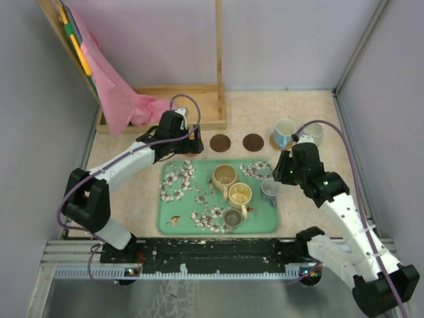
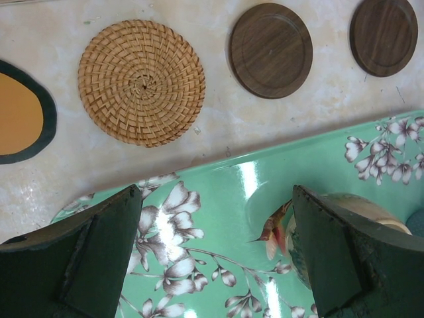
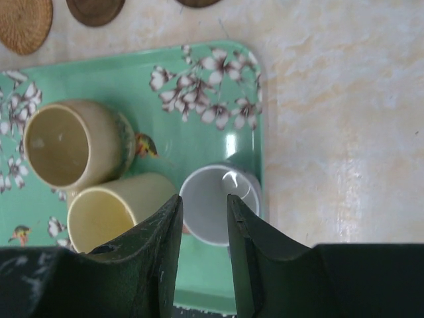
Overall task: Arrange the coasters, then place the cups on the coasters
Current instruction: Place the cup on the coaster, then pick up the cup from the tray.
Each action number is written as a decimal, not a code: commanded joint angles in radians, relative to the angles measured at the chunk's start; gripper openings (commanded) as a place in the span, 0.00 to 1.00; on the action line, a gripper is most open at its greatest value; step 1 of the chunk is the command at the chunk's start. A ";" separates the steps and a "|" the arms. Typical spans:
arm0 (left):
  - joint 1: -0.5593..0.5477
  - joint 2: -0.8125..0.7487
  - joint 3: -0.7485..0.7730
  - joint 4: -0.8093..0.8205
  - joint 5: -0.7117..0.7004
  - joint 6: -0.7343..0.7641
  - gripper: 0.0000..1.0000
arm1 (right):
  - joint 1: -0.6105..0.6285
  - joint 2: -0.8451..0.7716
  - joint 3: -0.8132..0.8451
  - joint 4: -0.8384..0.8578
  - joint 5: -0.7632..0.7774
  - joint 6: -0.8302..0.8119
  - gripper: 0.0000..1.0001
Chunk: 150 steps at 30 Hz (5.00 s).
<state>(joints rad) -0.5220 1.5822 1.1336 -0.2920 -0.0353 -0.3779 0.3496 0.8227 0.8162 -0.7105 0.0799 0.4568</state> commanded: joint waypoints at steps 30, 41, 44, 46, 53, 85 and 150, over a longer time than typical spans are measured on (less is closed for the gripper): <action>-0.006 -0.036 0.000 0.038 0.040 -0.007 1.00 | 0.261 -0.094 -0.118 -0.308 0.151 0.349 0.33; -0.006 -0.039 -0.004 0.036 0.047 -0.002 1.00 | 0.267 -0.062 -0.160 -0.227 0.190 0.404 0.33; -0.006 -0.042 -0.005 0.033 0.045 0.004 1.00 | 0.266 -0.054 -0.170 -0.211 0.197 0.406 0.33; -0.007 -0.040 -0.005 0.032 0.044 0.006 1.00 | 0.267 -0.046 -0.174 -0.200 0.202 0.409 0.33; -0.006 -0.038 0.000 0.032 0.049 0.008 1.00 | 0.267 -0.017 -0.185 -0.169 0.216 0.416 0.34; -0.007 -0.031 -0.001 0.031 0.046 0.006 1.00 | 0.309 0.113 -0.176 -0.035 0.234 0.390 0.25; -0.006 -0.021 0.006 0.024 0.049 0.012 1.00 | 0.388 0.223 -0.171 0.138 0.436 0.301 0.24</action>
<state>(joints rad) -0.5220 1.5650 1.1332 -0.2703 0.0051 -0.3733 0.7269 1.0546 0.6037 -0.6319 0.4397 0.7372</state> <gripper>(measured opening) 0.998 0.247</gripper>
